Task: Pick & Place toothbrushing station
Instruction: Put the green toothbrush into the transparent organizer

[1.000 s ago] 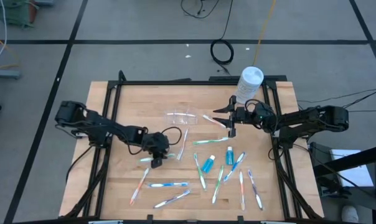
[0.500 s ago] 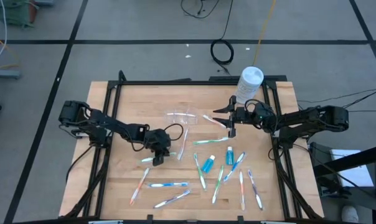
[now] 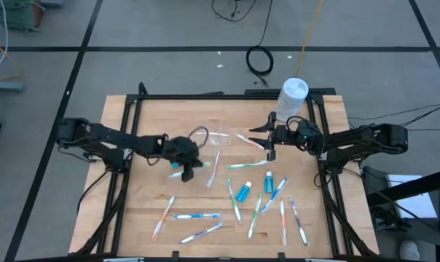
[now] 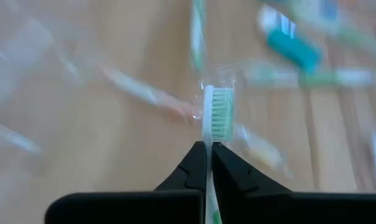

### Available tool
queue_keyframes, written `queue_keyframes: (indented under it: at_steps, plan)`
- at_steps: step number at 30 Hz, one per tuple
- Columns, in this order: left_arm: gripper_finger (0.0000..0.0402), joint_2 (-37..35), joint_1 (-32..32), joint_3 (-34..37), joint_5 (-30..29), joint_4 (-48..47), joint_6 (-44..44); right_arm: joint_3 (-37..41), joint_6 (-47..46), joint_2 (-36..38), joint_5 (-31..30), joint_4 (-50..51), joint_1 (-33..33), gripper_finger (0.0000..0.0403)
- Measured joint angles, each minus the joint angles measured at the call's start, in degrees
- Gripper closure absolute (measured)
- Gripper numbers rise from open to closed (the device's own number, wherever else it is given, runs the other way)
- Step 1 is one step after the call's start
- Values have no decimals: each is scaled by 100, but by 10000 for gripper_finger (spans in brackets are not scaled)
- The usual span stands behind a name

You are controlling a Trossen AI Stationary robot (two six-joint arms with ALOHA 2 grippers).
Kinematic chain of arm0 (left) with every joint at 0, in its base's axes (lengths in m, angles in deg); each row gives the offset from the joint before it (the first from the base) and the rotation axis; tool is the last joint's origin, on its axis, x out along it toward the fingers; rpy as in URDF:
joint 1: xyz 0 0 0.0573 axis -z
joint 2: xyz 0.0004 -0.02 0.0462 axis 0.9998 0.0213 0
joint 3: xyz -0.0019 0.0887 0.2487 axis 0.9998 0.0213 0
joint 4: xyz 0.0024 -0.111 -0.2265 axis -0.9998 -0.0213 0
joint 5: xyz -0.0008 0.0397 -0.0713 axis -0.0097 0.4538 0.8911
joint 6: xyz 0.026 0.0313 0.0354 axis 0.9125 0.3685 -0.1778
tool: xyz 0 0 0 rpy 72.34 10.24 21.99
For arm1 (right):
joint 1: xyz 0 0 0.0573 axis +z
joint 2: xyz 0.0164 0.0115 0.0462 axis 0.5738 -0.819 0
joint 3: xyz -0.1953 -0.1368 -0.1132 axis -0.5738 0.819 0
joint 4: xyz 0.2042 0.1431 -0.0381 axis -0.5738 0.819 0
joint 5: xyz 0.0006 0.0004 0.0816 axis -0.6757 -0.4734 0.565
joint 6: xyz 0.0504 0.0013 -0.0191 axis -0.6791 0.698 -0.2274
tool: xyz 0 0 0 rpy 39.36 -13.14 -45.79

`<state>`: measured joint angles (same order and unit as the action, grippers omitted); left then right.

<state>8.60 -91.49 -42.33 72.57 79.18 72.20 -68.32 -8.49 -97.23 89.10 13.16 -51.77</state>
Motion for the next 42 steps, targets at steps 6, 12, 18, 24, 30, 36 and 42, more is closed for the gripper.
queue_keyframes:
  at_steps: [6, 12, 18, 24, 30, 36, 42]
  plan:
    - [397, -999, -318, -128, -1195, 552, 1096, 1, 0, 2, 0, 0, -2, 271]
    - [385, -1268, -807, -144, -1636, 2490, 1629, 1, 0, 0, 0, 0, 0, 271]
    - [393, -764, -1357, -137, -1678, 3737, 1545, 1, 0, 2, 0, 0, -2, 271]
    - [397, 272, -1825, -115, -1681, 4303, 976, 1, 0, 0, 0, 0, 0, 271]
    - [396, 1148, -1903, -114, -1817, 4743, 747, 1, 0, 0, 0, 0, -1, 271]
    - [393, 1233, -1656, -113, -2435, 4693, 1118, 1, 25, 2, 0, 0, -2, 271]
    - [394, 1234, -1206, -113, -3163, 4315, 1402, 1, 45, 1, 0, -1, -2, 271]
